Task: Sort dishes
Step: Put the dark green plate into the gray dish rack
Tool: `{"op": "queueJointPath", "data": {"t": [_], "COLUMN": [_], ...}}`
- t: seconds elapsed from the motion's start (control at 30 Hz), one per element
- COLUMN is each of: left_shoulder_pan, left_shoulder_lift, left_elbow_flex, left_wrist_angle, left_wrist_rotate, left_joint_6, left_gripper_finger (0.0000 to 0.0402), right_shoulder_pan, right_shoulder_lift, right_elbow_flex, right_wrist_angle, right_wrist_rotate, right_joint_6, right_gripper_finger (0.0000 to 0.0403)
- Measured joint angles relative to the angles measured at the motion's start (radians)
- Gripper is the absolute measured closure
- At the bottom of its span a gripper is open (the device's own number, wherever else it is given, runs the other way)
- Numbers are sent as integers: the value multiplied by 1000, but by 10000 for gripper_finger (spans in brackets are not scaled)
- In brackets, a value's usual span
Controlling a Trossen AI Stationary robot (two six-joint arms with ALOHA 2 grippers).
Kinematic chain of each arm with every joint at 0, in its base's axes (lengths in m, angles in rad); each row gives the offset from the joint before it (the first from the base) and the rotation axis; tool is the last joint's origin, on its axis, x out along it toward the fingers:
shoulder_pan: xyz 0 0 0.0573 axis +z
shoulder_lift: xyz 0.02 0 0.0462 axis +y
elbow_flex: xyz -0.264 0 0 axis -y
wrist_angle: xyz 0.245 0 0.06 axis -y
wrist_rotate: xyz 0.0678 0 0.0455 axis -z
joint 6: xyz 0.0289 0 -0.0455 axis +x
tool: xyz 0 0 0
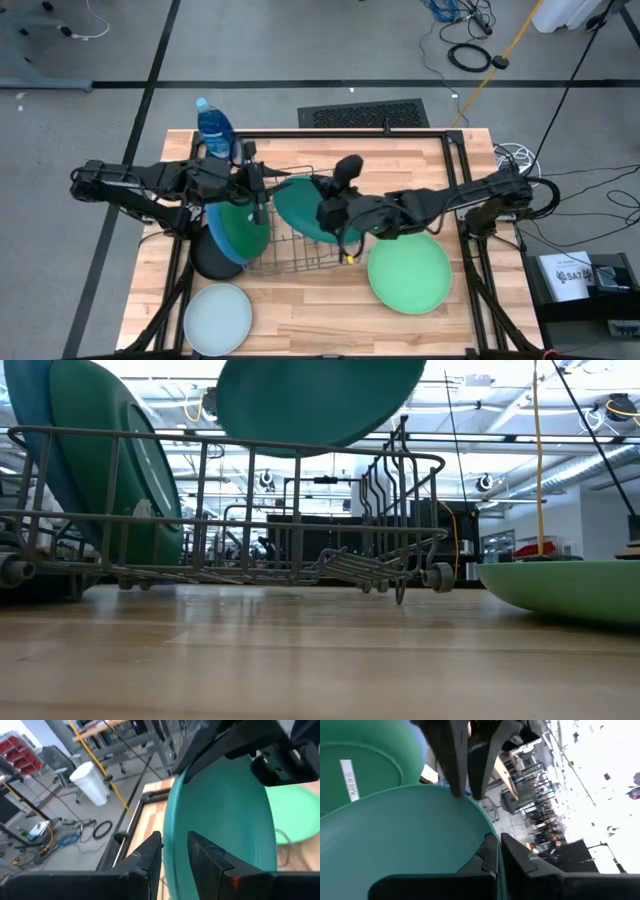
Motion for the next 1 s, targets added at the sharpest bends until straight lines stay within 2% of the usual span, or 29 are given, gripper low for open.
{"op": "queueJointPath", "data": {"t": [0.17,0.37,0.53,0.77,1.0], "left_shoulder_pan": [17,51,66,72,66], "left_shoulder_lift": [27,55,57,47,44], "left_elbow_flex": [0,0,0,0,0], "left_wrist_angle": [-46,-75,-75,-108,-125], "left_wrist_rotate": [-13,-78,-107,-221,-231], "left_joint_6": [0,38,140,358,591], "left_gripper_finger": [305,312,381,395,396], "right_shoulder_pan": [-3,-3,-2,3,28], "right_shoulder_lift": [37,42,42,40,27], "right_elbow_flex": [0,0,0,1,2], "right_wrist_angle": [87,127,128,57,-92], "right_wrist_rotate": [-2,2,6,-43,-135], "right_joint_6": [-61,-67,-53,65,232], "right_gripper_finger": [402,402,393,317,226]}}
